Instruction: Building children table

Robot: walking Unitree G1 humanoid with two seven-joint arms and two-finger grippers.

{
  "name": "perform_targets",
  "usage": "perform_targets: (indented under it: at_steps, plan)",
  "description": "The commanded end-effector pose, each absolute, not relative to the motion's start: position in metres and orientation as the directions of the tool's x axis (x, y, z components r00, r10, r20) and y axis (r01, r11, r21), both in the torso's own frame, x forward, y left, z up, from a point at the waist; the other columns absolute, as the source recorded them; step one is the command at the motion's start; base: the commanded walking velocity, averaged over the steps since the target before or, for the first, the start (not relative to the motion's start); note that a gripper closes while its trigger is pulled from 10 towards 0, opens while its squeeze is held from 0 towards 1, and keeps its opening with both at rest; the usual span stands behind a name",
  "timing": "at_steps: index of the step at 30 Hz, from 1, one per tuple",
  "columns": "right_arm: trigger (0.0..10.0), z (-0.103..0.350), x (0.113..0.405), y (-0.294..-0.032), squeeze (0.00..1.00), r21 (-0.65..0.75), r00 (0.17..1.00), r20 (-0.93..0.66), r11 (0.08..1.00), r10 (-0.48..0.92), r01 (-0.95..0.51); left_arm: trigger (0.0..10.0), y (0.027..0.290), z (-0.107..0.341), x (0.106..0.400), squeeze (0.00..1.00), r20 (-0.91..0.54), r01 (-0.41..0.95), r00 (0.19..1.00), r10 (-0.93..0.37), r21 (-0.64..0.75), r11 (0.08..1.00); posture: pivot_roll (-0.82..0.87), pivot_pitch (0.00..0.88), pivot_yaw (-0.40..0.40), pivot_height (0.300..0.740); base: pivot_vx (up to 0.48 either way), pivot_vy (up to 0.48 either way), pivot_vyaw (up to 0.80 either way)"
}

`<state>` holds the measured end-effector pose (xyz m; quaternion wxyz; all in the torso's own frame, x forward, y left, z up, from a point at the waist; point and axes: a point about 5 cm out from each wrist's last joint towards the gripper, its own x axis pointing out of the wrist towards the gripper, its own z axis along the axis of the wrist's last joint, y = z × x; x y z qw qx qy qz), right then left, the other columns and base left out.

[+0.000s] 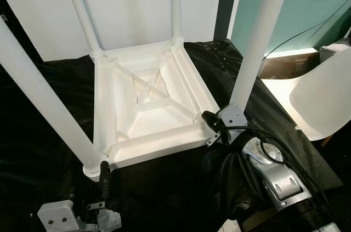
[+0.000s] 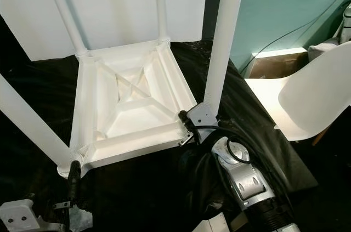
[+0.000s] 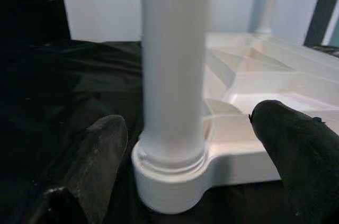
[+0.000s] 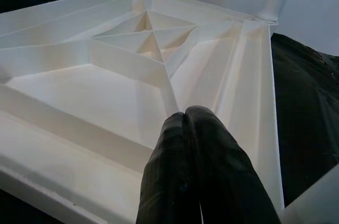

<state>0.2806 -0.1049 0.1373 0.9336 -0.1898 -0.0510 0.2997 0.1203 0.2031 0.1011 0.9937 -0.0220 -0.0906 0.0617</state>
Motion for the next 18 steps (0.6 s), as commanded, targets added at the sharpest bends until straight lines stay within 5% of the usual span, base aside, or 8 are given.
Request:
perform_targets:
  at_steps: [1,13,18]
  plan:
    - [10.0,0.137,0.282,-0.098,0.00,-0.391,0.794,-0.022,0.725,0.608,-0.566,10.0,0.204,0.104,0.121,0.00,0.190,-0.146,0.970,0.154,-0.059,0.988,0.08,0.020,0.013,0.740,0.000,0.000,0.00]
    - [10.0,0.135,0.284,-0.098,0.00,-0.418,0.798,-0.024,0.719,0.602,-0.555,10.0,0.186,0.118,0.152,0.00,0.276,-0.017,0.961,0.034,-0.066,0.998,0.06,0.014,0.019,0.740,0.000,0.000,0.00]
    - [10.0,0.135,0.279,-0.091,0.00,-0.498,0.761,-0.030,0.650,0.648,-0.574,10.0,0.178,0.106,0.184,0.00,0.250,-0.079,0.965,0.082,-0.024,0.997,0.05,0.009,0.019,0.740,0.000,0.000,0.00]
